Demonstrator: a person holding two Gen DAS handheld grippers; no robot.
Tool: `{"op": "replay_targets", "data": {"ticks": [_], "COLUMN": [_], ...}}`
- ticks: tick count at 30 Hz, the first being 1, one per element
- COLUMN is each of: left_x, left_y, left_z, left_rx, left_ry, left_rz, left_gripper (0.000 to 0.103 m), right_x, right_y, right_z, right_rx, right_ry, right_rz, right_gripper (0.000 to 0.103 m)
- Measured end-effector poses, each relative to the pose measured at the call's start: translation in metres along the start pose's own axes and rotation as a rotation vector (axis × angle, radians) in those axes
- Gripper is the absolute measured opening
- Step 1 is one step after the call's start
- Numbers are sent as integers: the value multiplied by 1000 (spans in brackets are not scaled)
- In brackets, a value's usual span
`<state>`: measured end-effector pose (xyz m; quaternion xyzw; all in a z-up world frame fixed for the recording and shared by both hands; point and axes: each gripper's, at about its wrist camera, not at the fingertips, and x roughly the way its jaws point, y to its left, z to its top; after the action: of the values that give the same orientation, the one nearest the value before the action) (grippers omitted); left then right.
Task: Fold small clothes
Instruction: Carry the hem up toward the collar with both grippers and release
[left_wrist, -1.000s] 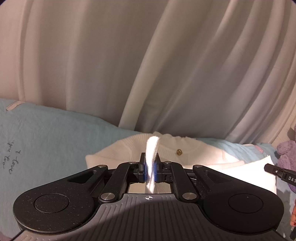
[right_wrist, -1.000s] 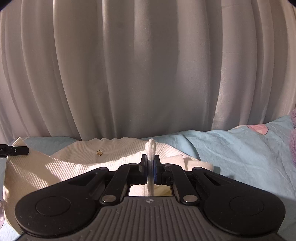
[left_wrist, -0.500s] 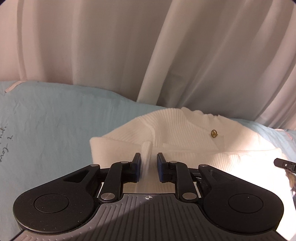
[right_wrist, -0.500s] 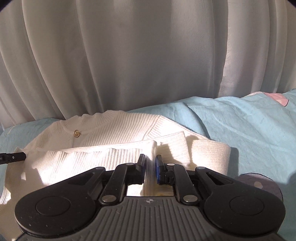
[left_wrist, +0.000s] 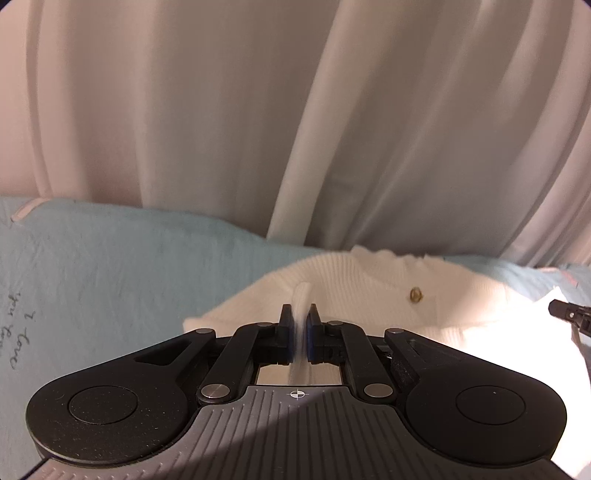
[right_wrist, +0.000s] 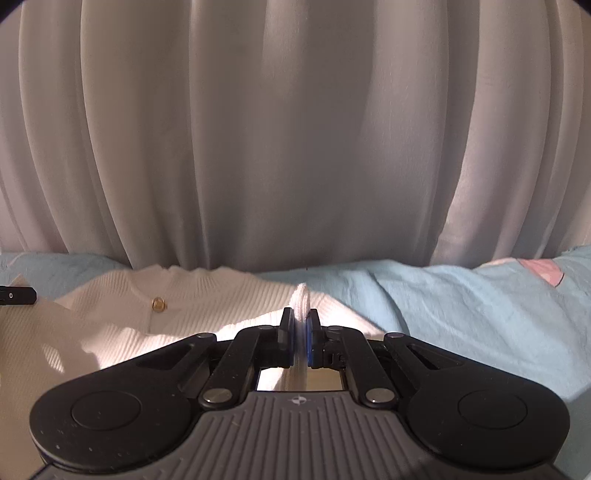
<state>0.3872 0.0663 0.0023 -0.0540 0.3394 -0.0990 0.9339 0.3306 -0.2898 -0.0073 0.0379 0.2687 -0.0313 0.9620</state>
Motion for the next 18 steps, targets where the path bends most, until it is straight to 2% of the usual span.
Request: {"op": "replay_targets", "data": {"ticks": [7, 11, 13, 15, 16, 17, 18], "left_x": [17, 40, 55, 68, 69, 66, 62], "left_y": [-7, -12, -13, -11, -10, -7, -5], "left_z": [45, 55, 53, 48, 45, 41, 37], "left_rx": [12, 0, -13, -20, -22, -28, -26], "left_ry": [-103, -144, -128, -102, -95, -97, -100], "left_rz": [87, 137, 160, 189, 204, 210, 186], "left_gripper": [8, 8, 9, 16, 17, 23, 36], "right_x": [36, 57, 63, 61, 54, 48, 39], "right_y": [9, 9, 7, 3, 1, -1, -4], "right_z": [37, 34, 28, 23, 20, 16, 10], "right_rx": [16, 54, 79, 104, 114, 120, 125], "right_ry": [-58, -58, -33, -11, -7, 1, 18], "right_rz": [-92, -139, -131, -114, -96, -74, -45], "right_gripper": [5, 5, 6, 7, 12, 20, 25]}}
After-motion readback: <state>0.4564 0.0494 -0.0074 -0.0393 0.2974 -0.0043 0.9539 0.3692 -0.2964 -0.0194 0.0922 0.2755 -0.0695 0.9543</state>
